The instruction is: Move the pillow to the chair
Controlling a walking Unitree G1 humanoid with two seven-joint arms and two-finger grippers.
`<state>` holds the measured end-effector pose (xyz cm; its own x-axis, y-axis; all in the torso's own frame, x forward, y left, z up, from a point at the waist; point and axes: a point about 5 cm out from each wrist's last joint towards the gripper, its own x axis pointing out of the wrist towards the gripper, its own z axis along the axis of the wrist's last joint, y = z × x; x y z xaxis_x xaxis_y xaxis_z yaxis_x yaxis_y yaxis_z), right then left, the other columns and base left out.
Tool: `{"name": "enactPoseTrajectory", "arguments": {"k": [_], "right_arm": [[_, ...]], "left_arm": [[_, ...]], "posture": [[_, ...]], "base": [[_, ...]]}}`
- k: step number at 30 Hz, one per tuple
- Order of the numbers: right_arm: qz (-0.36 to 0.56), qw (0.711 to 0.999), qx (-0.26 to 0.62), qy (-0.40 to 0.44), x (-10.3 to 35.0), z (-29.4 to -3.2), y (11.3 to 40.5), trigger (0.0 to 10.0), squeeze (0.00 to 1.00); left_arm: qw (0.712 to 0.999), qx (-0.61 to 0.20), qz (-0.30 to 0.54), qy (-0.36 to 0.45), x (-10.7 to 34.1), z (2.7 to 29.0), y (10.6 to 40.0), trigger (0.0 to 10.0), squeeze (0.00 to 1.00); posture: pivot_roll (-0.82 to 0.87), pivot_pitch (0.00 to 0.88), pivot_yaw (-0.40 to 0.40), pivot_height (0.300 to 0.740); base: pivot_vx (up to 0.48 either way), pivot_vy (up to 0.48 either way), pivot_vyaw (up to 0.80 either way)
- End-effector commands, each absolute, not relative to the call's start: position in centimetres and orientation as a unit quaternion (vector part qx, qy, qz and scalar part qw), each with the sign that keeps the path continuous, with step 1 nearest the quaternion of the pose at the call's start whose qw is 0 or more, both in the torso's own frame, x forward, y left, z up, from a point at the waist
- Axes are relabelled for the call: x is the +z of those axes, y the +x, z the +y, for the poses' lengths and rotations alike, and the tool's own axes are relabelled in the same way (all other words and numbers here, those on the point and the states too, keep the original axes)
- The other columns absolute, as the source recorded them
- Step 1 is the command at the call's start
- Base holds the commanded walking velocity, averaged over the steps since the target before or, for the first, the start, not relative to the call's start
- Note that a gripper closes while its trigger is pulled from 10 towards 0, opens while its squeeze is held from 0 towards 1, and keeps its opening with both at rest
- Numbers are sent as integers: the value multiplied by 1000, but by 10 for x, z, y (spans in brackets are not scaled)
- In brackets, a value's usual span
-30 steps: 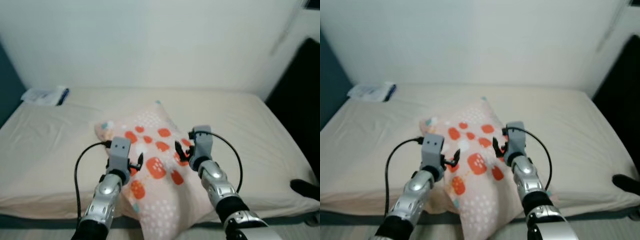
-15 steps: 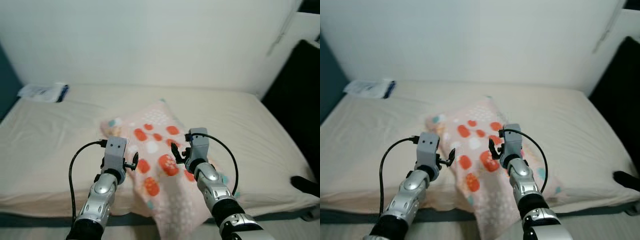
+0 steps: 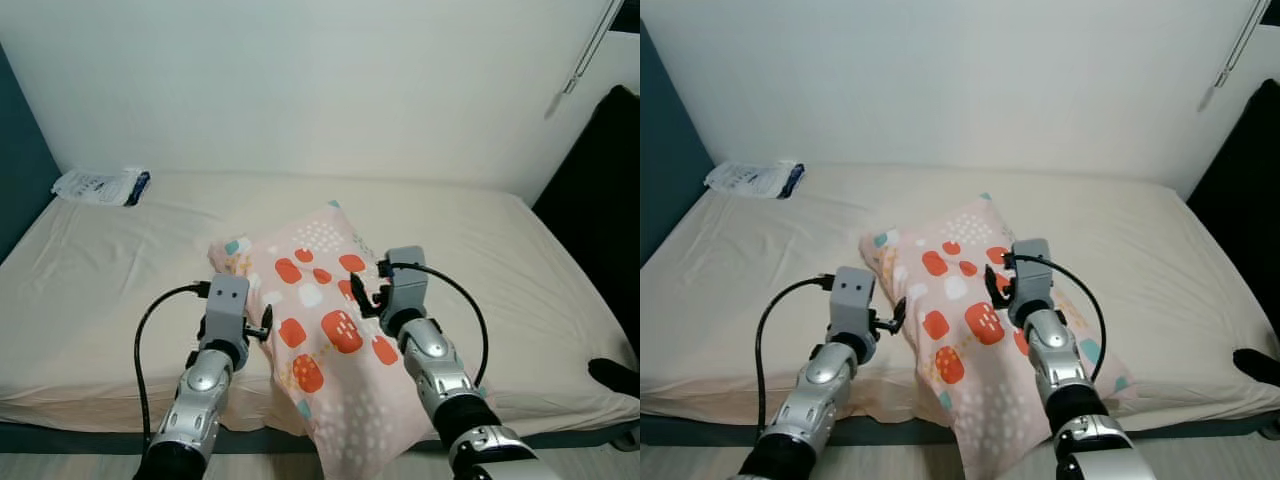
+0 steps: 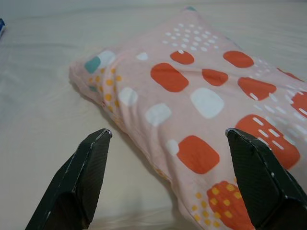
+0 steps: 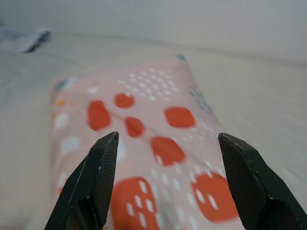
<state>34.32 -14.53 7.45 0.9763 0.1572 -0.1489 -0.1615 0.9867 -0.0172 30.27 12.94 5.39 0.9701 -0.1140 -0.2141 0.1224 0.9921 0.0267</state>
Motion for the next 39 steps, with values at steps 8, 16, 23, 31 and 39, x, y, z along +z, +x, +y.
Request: {"name": "enactPoseTrajectory", "arguments": {"k": [8,16,23,31,39], "right_arm": [[93,993,64,13,67,-153,341,10000,0],[83,995,48,13,73,-156,344,10000,0],[83,995,47,12,73,-157,345,10000,0],[87,995,48,13,73,-156,345,10000,0],[74,996,47,11,76,-158,346,10000,0]], "left_arm": [[990,-64,122,22,50,128,300,10000,0],[991,-51,120,26,51,133,301,10000,0],[991,-51,118,31,54,135,303,10000,0],[991,-53,119,31,54,135,304,10000,0],[991,-59,119,28,55,133,304,10000,0]], "posture": [[-8,0,-70,721],[6,0,-75,687],[9,0,-75,668],[9,0,-74,644],[8,0,-69,635]], "base": [[0,0,0],[0,0,0],[0,0,0],[0,0,0],[0,0,0]]}}
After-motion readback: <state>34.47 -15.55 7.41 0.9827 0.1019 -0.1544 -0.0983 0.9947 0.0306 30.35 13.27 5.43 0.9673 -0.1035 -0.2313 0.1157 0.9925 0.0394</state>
